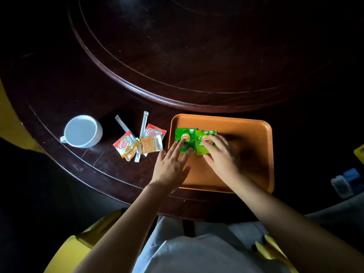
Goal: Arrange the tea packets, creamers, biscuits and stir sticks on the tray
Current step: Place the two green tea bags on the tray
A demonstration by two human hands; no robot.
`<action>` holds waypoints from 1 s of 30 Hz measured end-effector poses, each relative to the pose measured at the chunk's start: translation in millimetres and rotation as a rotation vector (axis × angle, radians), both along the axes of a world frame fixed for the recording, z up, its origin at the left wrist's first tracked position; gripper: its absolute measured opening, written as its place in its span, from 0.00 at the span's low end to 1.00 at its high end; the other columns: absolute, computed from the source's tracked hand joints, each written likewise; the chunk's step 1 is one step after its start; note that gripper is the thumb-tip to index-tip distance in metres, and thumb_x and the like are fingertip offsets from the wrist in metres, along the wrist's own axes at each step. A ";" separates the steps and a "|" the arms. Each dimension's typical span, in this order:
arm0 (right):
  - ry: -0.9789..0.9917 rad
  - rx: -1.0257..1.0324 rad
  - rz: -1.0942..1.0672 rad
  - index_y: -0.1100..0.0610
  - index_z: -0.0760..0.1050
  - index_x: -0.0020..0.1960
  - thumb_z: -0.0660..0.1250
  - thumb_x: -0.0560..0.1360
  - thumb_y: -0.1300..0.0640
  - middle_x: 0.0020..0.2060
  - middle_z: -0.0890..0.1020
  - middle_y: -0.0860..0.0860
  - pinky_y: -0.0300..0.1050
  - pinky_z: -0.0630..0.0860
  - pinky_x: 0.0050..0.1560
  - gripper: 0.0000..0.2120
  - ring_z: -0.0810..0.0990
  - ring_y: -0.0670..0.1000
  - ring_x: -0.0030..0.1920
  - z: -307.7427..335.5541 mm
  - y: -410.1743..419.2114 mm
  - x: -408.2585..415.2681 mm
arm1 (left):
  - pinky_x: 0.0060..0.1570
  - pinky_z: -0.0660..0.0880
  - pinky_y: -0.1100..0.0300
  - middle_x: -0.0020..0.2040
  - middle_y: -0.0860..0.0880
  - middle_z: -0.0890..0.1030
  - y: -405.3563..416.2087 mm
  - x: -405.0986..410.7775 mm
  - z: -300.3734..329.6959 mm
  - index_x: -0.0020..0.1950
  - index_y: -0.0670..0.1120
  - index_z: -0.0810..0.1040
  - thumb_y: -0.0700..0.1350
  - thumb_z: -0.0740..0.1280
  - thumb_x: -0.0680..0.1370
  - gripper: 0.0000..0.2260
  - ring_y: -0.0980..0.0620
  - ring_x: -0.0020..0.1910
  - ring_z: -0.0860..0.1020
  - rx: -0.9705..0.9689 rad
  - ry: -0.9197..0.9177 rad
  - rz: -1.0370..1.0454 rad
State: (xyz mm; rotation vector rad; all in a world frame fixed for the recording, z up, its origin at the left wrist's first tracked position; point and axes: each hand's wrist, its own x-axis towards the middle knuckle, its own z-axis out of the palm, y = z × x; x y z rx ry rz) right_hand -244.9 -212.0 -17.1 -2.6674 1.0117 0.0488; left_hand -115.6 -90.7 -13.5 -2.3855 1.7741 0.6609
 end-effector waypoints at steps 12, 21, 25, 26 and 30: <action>-0.010 0.018 -0.200 0.62 0.79 0.56 0.77 0.65 0.58 0.57 0.80 0.63 0.60 0.76 0.55 0.21 0.77 0.64 0.59 -4.8 -9.5 27.6 | 0.71 0.57 0.46 0.78 0.47 0.45 -16.9 20.9 -0.4 0.75 0.54 0.49 0.55 0.53 0.79 0.26 0.48 0.77 0.46 -0.018 0.011 0.004; -0.019 0.043 -0.214 0.60 0.71 0.66 0.67 0.74 0.55 0.68 0.71 0.61 0.57 0.67 0.66 0.21 0.66 0.62 0.69 -2.8 -14.0 36.8 | 0.73 0.56 0.46 0.78 0.47 0.44 -22.4 26.1 -1.8 0.75 0.53 0.48 0.55 0.53 0.80 0.26 0.48 0.77 0.45 -0.024 0.037 -0.003; -0.012 0.053 -0.211 0.61 0.71 0.65 0.67 0.74 0.56 0.68 0.71 0.61 0.57 0.67 0.65 0.21 0.66 0.62 0.69 -0.4 -13.3 36.8 | 0.72 0.58 0.46 0.78 0.47 0.45 -23.9 26.4 -1.8 0.75 0.53 0.49 0.54 0.54 0.79 0.26 0.48 0.77 0.45 -0.037 0.046 0.006; -0.008 0.057 -0.210 0.60 0.71 0.66 0.67 0.74 0.55 0.68 0.71 0.60 0.57 0.67 0.66 0.21 0.66 0.61 0.69 -0.1 -13.2 36.7 | 0.72 0.58 0.46 0.78 0.47 0.45 -24.2 26.9 -1.9 0.75 0.53 0.49 0.54 0.54 0.79 0.26 0.48 0.77 0.45 -0.038 0.047 0.006; -0.007 0.060 -0.213 0.60 0.71 0.66 0.66 0.75 0.55 0.69 0.70 0.60 0.57 0.66 0.67 0.21 0.65 0.61 0.70 1.2 -14.5 37.1 | 0.72 0.57 0.46 0.78 0.46 0.44 -25.8 28.3 -1.3 0.75 0.53 0.48 0.54 0.53 0.79 0.26 0.48 0.77 0.44 -0.036 0.034 -0.016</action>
